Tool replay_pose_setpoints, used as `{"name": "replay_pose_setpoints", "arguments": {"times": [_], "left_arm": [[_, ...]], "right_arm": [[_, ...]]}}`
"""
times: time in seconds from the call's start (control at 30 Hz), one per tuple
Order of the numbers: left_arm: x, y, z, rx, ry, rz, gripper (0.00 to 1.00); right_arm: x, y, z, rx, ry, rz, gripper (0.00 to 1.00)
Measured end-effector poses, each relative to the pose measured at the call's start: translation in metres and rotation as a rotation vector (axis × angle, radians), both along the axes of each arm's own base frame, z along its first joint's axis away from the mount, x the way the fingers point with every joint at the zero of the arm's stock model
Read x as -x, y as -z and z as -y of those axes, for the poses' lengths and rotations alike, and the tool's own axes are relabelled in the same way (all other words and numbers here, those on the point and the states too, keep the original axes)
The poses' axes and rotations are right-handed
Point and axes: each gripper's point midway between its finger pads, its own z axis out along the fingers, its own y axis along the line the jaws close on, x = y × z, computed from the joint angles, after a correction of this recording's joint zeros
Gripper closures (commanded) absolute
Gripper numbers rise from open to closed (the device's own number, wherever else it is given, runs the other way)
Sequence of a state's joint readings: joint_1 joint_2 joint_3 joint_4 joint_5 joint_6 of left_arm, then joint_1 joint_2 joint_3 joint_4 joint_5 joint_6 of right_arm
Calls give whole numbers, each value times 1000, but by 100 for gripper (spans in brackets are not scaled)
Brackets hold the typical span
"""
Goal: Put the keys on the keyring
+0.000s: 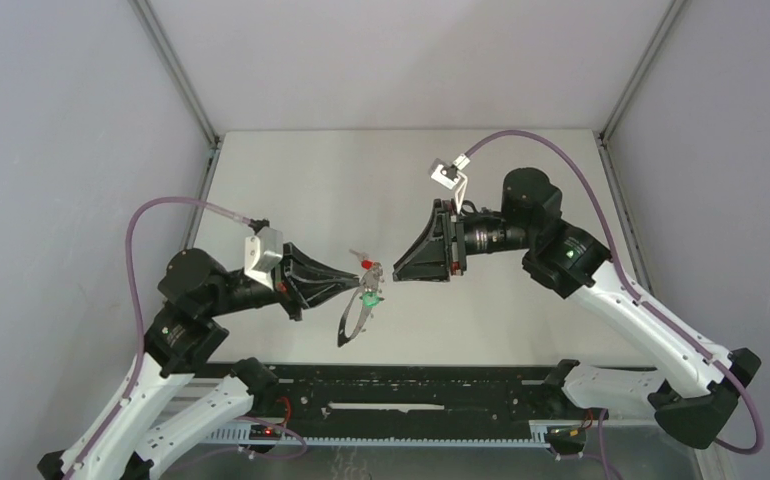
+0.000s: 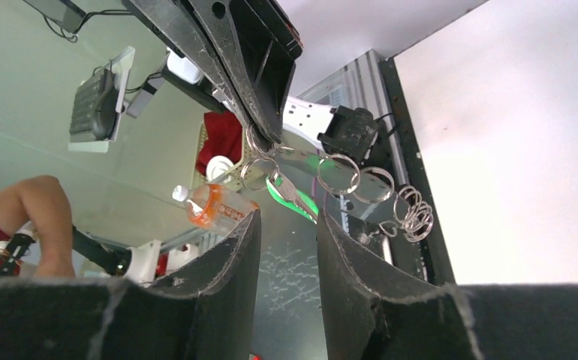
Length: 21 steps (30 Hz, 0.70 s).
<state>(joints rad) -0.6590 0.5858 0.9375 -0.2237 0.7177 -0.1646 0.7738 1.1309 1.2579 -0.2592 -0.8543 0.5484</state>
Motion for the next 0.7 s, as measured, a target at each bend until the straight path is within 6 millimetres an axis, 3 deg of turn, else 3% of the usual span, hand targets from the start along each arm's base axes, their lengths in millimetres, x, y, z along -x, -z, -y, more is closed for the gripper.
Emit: {"name": "replay_pose_setpoints", "arguments": {"times": [0.2,0.37,0.5,0.7], "left_arm": [[-2,3,2,6,2,-22,100],[-3,10,4,2,5,-63,100],[-3,10,5,5,6,-81,100],[-3,6,6,20,8,-76,100]], "right_arm": [[-5,-14,2,-49,17,70,66],[-1,-24,-10,-102,-19,124,62],[11,-21,-24,-115,-75,148,62],[25,-16,-33,-114,-126,173,69]]}}
